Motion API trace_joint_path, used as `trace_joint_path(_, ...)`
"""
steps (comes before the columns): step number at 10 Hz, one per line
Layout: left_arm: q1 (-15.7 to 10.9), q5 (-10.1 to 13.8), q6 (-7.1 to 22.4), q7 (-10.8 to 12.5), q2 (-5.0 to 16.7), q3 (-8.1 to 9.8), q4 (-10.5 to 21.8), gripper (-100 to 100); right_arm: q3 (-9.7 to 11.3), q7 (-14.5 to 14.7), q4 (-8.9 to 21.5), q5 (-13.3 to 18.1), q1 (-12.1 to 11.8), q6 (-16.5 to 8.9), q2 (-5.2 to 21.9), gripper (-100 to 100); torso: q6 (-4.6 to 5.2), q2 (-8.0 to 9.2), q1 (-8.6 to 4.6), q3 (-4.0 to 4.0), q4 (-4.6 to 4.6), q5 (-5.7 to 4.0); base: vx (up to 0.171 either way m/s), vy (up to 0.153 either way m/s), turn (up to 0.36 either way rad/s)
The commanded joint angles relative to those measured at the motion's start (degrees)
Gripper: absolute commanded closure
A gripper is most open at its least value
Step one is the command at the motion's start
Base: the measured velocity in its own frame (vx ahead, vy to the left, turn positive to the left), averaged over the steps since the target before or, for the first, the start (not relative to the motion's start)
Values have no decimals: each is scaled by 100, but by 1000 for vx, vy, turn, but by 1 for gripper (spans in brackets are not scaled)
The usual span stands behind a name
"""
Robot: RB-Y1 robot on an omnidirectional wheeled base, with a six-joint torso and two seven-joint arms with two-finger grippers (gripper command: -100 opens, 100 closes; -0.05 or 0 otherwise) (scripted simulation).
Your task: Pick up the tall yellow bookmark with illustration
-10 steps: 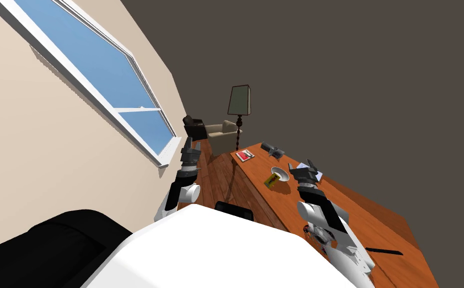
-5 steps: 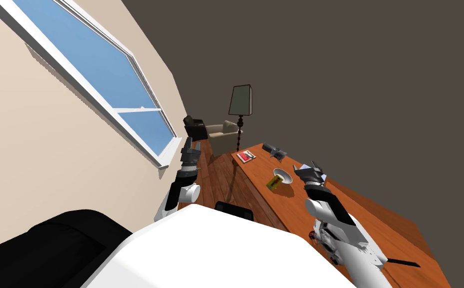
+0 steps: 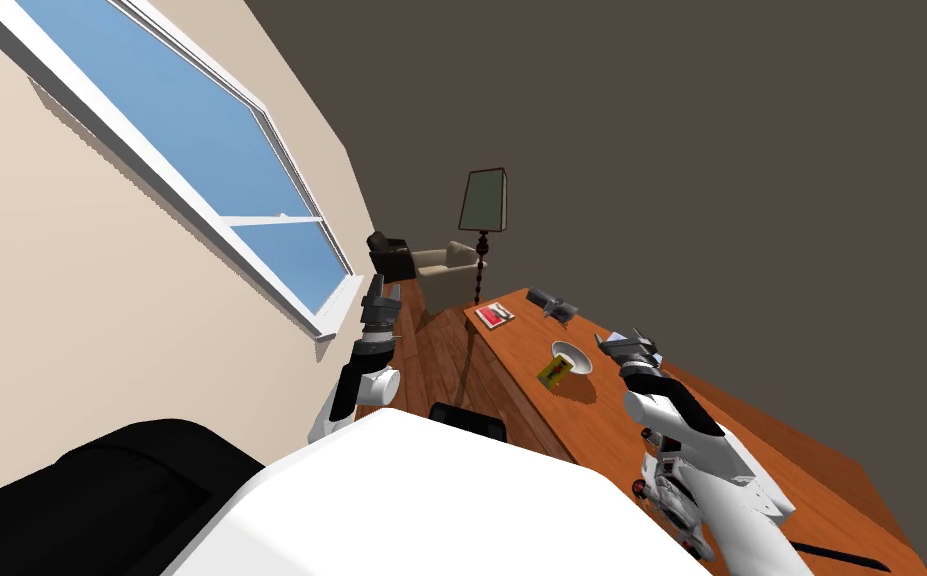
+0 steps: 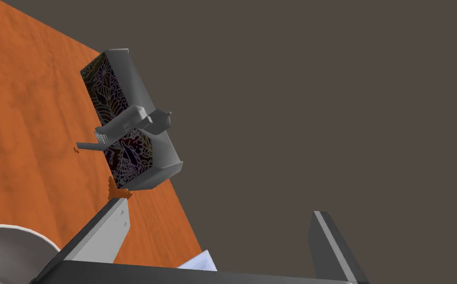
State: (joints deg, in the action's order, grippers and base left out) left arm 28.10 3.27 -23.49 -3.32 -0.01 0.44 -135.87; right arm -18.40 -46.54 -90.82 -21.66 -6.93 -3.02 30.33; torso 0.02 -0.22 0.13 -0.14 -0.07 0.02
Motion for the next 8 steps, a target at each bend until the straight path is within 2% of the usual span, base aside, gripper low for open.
trace_joint_path(1,0,0,0,0,0,0,0,0,-155,-286,286,-74,97,-286,113,-100,0,0,0,0,0,0,56,45,16)
trace_joint_path(2,0,0,0,0,0,0,0,0,-155,-408,357,-74,97,-426,113,-100,-1,0,2,1,1,1,47,38,5)
trace_joint_path(3,0,0,0,0,0,0,0,0,-274,-606,655,-156,256,-556,261,-100,0,4,0,2,1,0,57,58,16)
trace_joint_path(4,0,0,0,0,0,0,0,0,-274,-718,720,-156,256,-710,261,-100,-1,0,6,1,2,3,54,50,8)
trace_joint_path(5,0,0,0,0,0,0,0,0,-390,-913,856,-237,410,-914,395,-100,0,3,6,2,1,2,61,63,16)
trace_joint_path(6,0,0,0,0,0,0,0,0,-390,-1027,1028,-237,410,-1088,395,-100,-3,-1,10,0,1,3,63,51,15)
trace_joint_path(7,0,0,0,0,0,0,0,0,-390,-1027,1049,-237,410,-1089,395,-100,0,0,7,0,1,3,33,19,-6)
trace_joint_path(8,0,0,0,0,0,0,0,0,-503,-1290,1217,-314,561,-1419,517,-100,0,7,-4,4,2,0,53,34,20)
